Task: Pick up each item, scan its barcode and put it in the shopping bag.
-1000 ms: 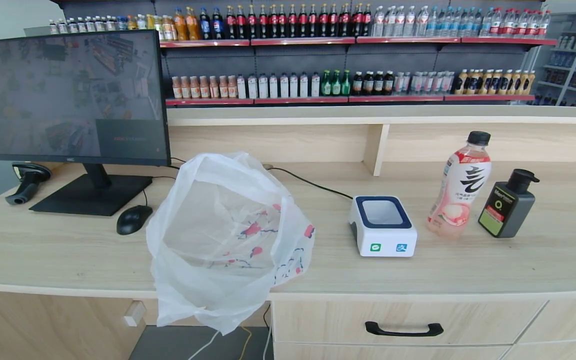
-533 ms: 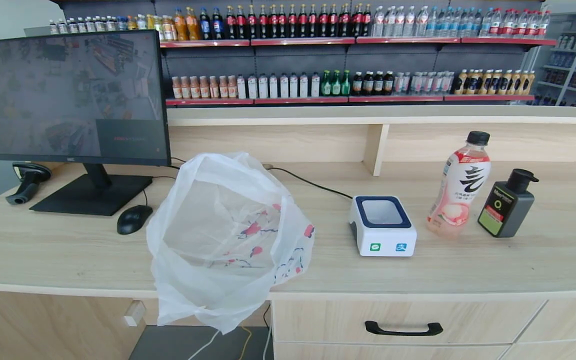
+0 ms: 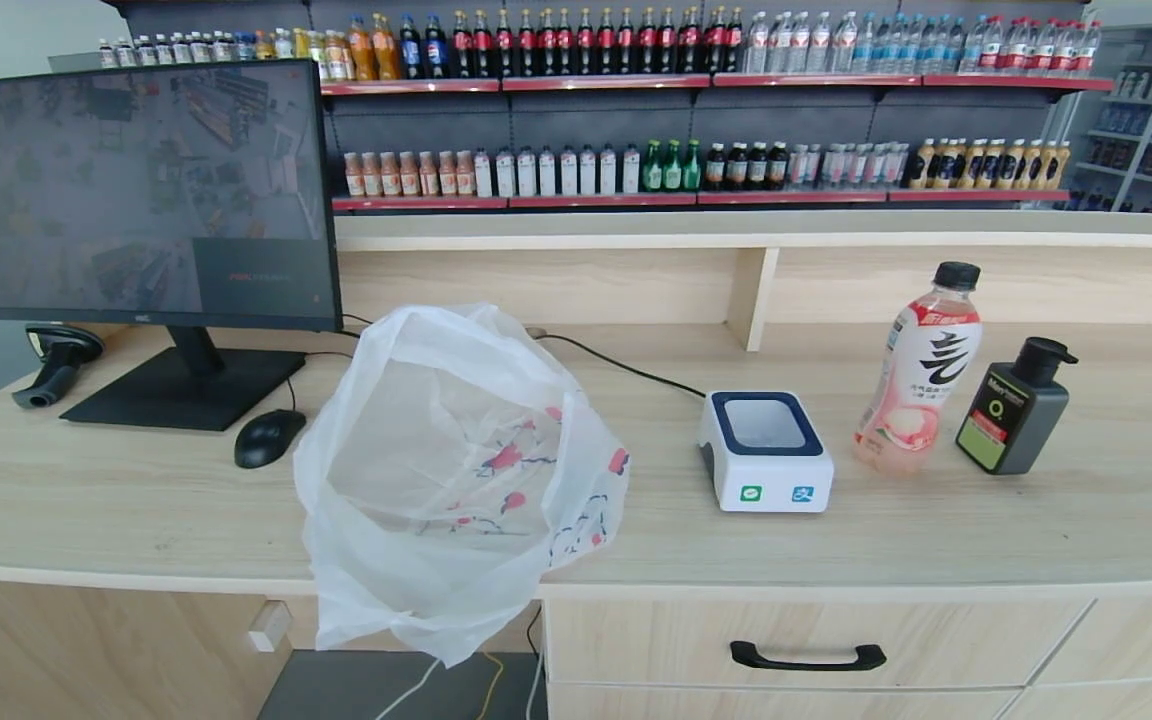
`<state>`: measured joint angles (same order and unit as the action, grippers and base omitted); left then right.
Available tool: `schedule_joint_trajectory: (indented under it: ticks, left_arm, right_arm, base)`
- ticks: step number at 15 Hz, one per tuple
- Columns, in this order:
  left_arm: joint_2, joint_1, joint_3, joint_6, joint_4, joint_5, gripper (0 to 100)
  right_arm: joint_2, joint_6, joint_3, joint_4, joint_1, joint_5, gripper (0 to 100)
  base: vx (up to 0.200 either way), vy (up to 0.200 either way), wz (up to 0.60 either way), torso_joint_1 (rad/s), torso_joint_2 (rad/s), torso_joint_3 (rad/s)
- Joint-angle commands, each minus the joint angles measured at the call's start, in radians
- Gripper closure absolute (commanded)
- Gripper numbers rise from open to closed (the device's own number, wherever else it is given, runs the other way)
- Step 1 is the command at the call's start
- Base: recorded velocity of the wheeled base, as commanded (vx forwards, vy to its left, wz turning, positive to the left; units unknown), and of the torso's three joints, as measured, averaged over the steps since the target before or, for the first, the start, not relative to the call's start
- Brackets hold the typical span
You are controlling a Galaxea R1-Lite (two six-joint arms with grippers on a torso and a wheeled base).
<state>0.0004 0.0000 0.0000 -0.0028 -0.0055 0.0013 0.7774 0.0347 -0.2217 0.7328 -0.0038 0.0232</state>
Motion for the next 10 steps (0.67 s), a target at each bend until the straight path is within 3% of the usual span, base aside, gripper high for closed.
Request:
schedule_joint_trajectory:
  ticks: [1,10]
  left_arm:
    - [0.0,0.0,0.0,0.0,0.001,0.0,0]
    - [0.0,0.0,0.0,0.0,0.001,0.0,0]
  right_arm:
    - [0.209,0.044,-0.019,0.045,0.002,0.001,0]
    - [0.295,0.103,0.007,0.086,0.061,0.044,0]
  base:
    - [0.0,0.0,0.0,0.0,0.0,0.0]
    - [0.0,0.0,0.0,0.0,0.0,0.0]
